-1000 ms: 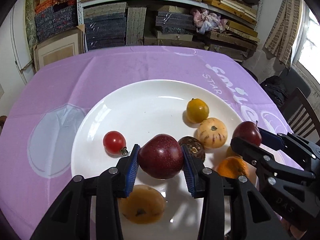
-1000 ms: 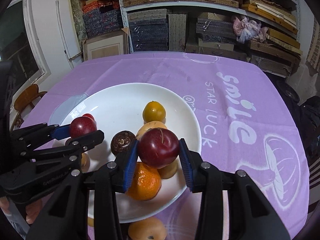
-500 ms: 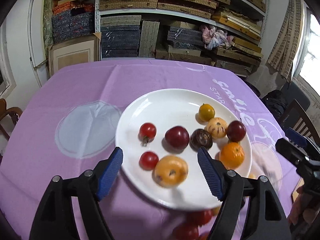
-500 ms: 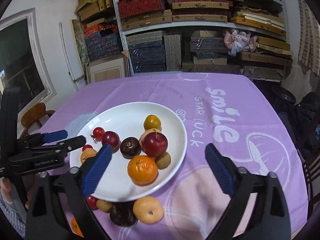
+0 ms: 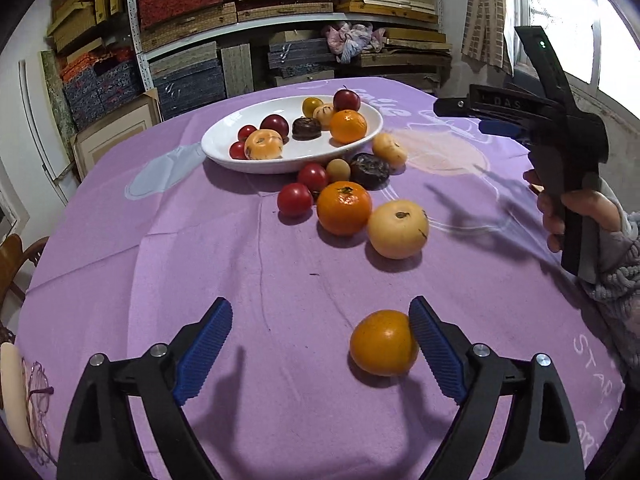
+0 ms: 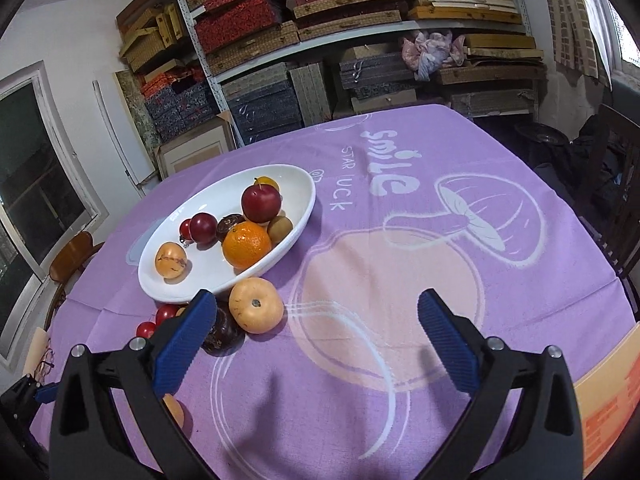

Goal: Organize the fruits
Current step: 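Withdraw both tools from the plate toward the remaining fruits, then grasp the orange tomato with the left tool while the right tool grasps the pale pear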

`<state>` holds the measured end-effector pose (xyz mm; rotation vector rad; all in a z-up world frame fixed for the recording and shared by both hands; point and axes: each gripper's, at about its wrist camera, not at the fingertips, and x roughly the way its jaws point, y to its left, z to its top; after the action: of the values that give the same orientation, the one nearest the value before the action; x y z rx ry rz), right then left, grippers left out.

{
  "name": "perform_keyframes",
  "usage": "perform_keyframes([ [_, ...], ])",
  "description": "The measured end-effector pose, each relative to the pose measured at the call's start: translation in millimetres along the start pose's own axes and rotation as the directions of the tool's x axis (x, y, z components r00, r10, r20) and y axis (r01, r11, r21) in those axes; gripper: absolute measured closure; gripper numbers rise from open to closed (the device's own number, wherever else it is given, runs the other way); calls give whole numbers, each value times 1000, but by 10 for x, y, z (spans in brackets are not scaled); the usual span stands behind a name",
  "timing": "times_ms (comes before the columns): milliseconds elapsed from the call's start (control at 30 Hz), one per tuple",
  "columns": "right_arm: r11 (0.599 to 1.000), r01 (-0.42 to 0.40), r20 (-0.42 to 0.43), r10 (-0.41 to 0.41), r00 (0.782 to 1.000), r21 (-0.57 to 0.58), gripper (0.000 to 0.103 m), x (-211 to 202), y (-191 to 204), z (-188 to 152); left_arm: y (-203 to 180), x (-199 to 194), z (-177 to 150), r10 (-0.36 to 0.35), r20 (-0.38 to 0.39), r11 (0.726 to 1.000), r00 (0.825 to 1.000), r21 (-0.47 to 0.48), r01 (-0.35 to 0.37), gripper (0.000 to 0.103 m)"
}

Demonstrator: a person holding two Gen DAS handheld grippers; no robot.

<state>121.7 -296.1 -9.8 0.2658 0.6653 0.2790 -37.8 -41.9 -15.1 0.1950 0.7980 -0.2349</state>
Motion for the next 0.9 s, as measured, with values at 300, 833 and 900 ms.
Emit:
perform_keyframes([
  [300, 1000, 3, -13, -3, 1000, 0, 4, 39, 8, 9, -118, 194, -34, -83, -72, 997, 994, -1, 83, 13],
  [833, 1000, 5, -23, -5, 1000, -1, 4, 60, 1, -4, -51, 433, 121, -191, -100, 979, 977, -95, 182, 43],
  [900, 1000, 4, -21, -4, 1000, -5, 4, 60, 5, -3, -69, 433, 113, -183, -98, 981, 978, -84, 175, 43],
])
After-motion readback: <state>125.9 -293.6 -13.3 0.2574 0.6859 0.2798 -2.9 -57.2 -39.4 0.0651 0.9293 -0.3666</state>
